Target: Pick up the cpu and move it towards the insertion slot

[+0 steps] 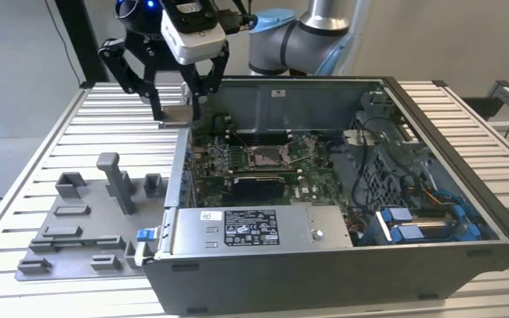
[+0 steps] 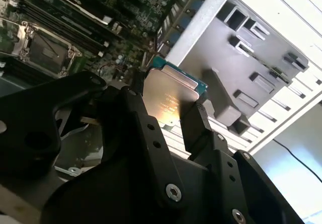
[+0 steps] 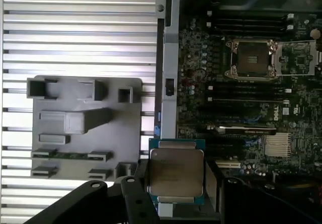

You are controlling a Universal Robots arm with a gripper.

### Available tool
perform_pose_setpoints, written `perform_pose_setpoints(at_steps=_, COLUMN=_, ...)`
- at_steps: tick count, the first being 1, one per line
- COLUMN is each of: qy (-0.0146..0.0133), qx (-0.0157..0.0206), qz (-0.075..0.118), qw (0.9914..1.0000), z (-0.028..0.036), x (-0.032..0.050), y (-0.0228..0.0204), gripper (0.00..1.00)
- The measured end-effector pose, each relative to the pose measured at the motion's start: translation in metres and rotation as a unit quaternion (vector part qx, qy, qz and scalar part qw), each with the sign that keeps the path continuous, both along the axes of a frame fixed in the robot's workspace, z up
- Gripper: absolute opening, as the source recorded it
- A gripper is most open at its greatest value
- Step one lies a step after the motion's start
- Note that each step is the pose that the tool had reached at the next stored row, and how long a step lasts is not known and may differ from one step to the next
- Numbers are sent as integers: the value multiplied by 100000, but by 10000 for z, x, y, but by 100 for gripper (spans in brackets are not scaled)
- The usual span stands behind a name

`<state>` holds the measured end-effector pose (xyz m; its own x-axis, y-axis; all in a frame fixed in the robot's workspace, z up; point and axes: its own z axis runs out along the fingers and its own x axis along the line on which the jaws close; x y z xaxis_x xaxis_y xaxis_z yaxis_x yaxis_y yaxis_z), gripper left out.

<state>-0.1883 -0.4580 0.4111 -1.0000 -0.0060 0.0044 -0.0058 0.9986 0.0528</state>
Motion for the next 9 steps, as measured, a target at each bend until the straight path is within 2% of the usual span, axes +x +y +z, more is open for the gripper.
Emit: perform_pose_setpoints(at_steps=9, qy=0, qx=-4, qz=-1, qw=100000, z=0, x=211, y=0, gripper=0)
